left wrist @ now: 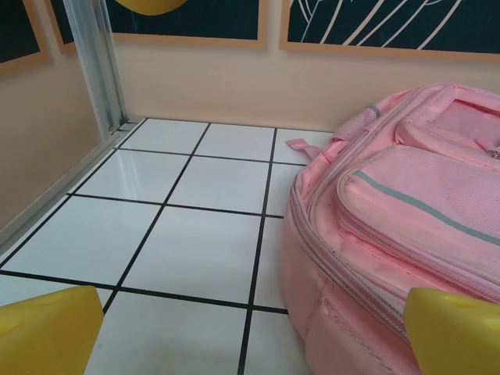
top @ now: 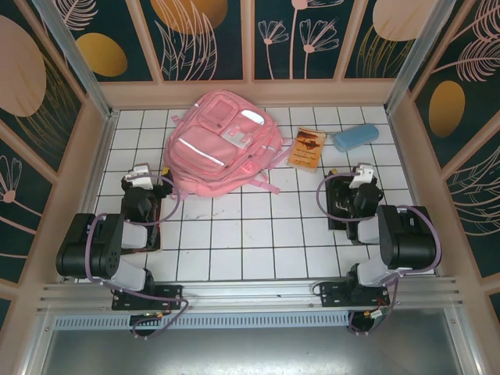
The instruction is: Pack books, pencil case, and school supplies into a backpack
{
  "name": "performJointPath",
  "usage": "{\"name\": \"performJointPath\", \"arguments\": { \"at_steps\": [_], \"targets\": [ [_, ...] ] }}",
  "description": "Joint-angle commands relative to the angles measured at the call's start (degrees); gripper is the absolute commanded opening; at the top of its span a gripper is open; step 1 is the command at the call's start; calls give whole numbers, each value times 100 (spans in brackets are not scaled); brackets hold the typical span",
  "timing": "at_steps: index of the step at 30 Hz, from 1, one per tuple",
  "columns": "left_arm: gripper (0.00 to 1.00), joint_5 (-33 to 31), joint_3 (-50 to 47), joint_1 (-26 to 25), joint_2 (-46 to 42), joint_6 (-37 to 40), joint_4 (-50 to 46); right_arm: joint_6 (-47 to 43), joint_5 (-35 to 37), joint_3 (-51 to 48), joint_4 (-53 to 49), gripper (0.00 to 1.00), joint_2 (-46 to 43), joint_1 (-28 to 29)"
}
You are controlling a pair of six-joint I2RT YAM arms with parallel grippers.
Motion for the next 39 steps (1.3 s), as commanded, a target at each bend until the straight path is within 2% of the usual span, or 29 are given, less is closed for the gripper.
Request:
{"name": "performJointPath", "arguments": {
  "at_steps": [1,22,26,28,33,35,39],
  "targets": [
    [99,-24,91,35,66,71,278,63,-77,105,309,99,58,-44],
    [99,-3,96,33,67,62,267,62,-77,105,301,99,63,-44],
    [99,-137,118,35,-242,37,7,50,-60,102,266,99,11,-34],
    [99,-468,280,35,-577,-94,-560,33,-59,201,-146,99,-315,-18],
    [99,-532,631,35,-1172,-184,-1569,102,168,626,-1475,99,-1150,44],
    [99,-576,840,35,-1397,-366,-1972,310,221,861,-2049,99,-1428,102],
    [99,-507,1509,35,-1618,-1040,-3175,1118,553,1764,-3890,99,-1636,287]
  ]
}}
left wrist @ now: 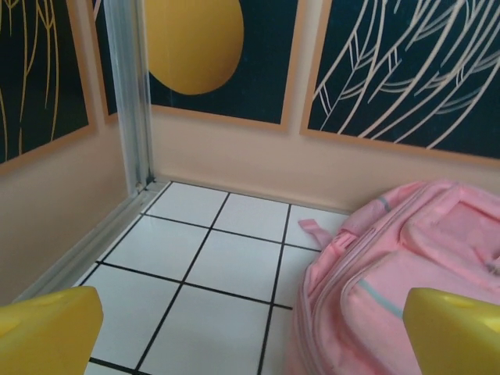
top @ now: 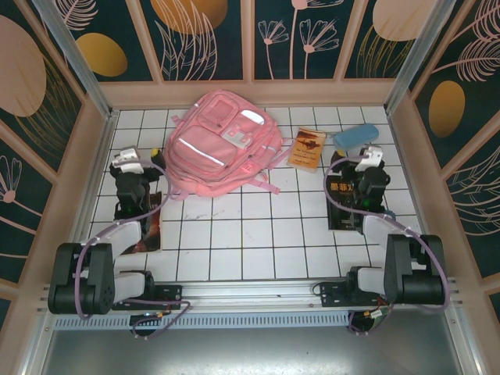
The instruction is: Pack books, pencil case, and school supplies into a backpack
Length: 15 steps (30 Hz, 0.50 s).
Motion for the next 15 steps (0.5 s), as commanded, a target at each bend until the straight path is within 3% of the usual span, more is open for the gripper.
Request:
{"name": "performJointPath", "arguments": {
  "at_steps": [1,5,8,12,15],
  "targets": [
    [99,34,597,33,-137,-791,-1392,882,262,819,-1947,99,-59,156],
    [99,472,1499,33,150,-1690,-2725,1498,80,1815,-3146,99,412,577],
    [96,1320,2226,33,669,-2086,-3539,1872,-228,2427,-3616,99,968,1069],
    [90,2374,2742,0,1316,-2506,-3853,2526,-853,3118,-3786,95,1865,1824],
    [89,2547,3043,-121,1573,-2570,-4152,3031,-1192,3594,-3757,92,2531,2348]
  ]
}}
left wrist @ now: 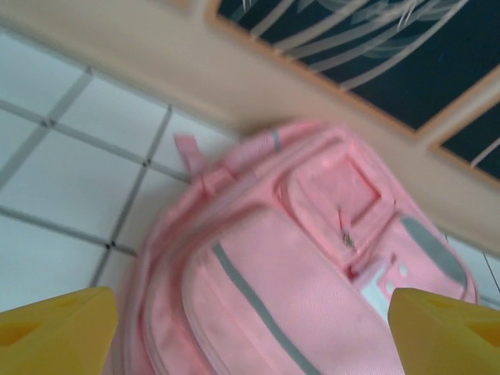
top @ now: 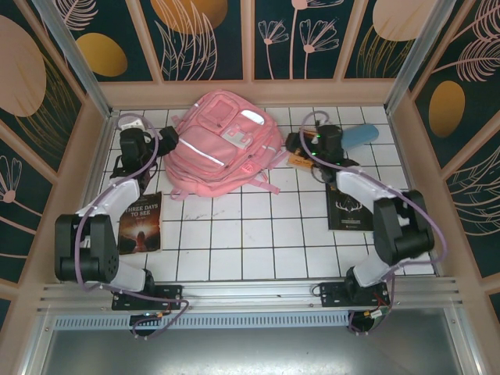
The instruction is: Pack books, pencil case, and school supplies into a backpack
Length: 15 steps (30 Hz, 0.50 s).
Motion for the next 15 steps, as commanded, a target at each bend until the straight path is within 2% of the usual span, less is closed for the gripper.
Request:
{"name": "performJointPath", "arguments": {
  "at_steps": [1,7,11,15],
  "targets": [
    [90,612,396,-133,261,-385,-920,919,-665,572,-394,92,630,559],
    [87,625,1096,-467,822,-323,-1781,1859,-1089,1482,-389,86,1710,1140],
    [77,596,1604,-568,1475,-323,-2261,2200,-989,1808,-697,80,2071,1183],
    [72,558,2083,-639,2036,-331,-2666,2263,-1027,1988,-839,76,2318,1185]
  ]
}}
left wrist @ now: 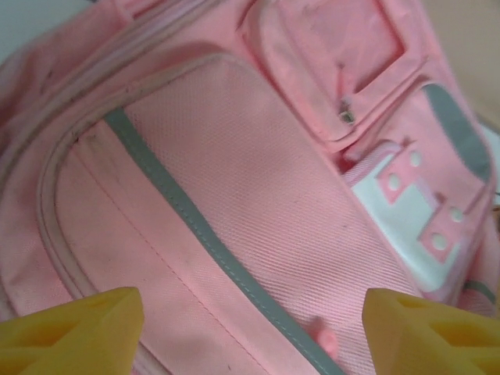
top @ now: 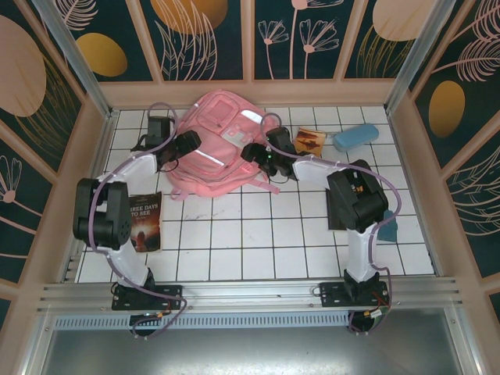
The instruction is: Pack books, pencil case, and school supplies into a backpack
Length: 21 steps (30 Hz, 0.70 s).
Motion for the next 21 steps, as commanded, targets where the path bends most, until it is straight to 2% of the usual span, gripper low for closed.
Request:
{"name": "performJointPath", "arguments": {
  "at_steps": [1,5,9,14,19,21],
  "targets": [
    [70,1,389,-51,438,-41,-726,265,-68,330,-298,76,233,-15],
    [68,-45,667,-152,831,-25,-1020,168,-33,451,-413,75,404,-15],
    [61,149,598,-290,1032,3,-1209,93,-34,421,-485,74,452,-105],
    [58,394,100,-609,861,-37,-1405,-143,63,278,-608,72,325,-301],
    [58,582,-445,-1192,565,-212,-1432,-650,-102,205,-765,70,215,-560],
    [58,489,-427,-1328,415,-205,-1525,-878,-159,146,-796,68,47,-658]
  ]
}}
